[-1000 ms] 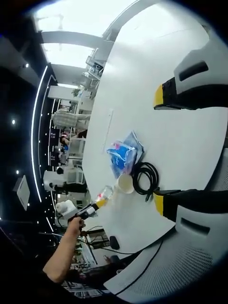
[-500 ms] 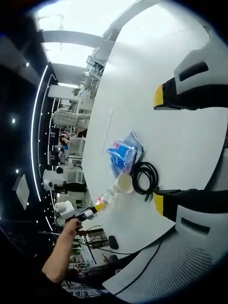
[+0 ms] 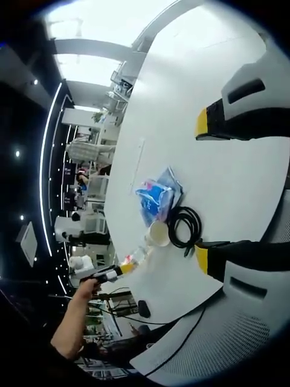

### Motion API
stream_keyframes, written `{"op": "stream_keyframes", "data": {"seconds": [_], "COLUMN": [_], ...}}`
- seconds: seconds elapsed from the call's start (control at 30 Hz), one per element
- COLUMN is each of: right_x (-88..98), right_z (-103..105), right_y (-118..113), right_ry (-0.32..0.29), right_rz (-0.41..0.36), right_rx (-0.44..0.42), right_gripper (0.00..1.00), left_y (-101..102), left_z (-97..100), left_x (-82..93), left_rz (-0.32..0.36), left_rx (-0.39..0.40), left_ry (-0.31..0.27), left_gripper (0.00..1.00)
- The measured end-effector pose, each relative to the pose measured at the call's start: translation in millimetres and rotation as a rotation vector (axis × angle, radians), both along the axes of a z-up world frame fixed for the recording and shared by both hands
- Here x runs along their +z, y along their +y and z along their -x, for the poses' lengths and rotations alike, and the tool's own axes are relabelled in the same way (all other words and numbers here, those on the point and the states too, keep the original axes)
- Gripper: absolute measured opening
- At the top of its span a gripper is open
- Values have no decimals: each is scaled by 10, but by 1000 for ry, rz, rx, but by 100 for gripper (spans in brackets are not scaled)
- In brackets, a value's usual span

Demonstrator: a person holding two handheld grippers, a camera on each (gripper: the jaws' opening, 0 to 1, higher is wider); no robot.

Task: Arrange the tabletop items into an orderly group along one side of the table until the central work area is clear of visible clutter.

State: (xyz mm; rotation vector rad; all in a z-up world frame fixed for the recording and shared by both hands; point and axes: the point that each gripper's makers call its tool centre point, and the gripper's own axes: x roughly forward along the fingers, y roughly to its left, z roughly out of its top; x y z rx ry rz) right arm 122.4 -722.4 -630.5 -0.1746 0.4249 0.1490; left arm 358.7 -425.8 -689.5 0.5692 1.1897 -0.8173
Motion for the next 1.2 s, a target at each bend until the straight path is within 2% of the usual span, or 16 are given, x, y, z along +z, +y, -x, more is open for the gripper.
{"op": "stream_keyframes", "data": {"seconds": [0.13, 0.27, 0.43, 0.57, 0.7, 0.8, 1.0, 1.2], "right_x": [0, 6, 5, 5, 5, 5, 10, 15], "right_z": [-2, -4, -3, -1, 1, 2, 2, 2], "right_y": [0, -9, -12, -10, -11, -11, -19, -34], "right_ry": [1, -1, 0, 0, 1, 1, -3, -5], "right_rz": [1, 3, 5, 5, 5, 4, 4, 2], "right_rx": [0, -3, -5, -5, -5, -5, -10, -18], "right_gripper": [67, 67, 67, 67, 67, 67, 67, 66], "left_y": [44, 89, 76, 29, -41, -43, -21, -73], "left_z": [61, 169, 257, 263, 234, 246, 357, 356], "left_x": [8, 14, 12, 12, 17, 6, -6, -15], "left_rz": [-50, -106, -154, -166, -163, -197, -308, -342], "left_rx": [-49, -96, -153, -168, -185, -216, -303, -335], "left_ry": [48, 121, 168, 179, 166, 177, 248, 250], "left_gripper": [39, 39, 39, 39, 40, 40, 40, 41]}}
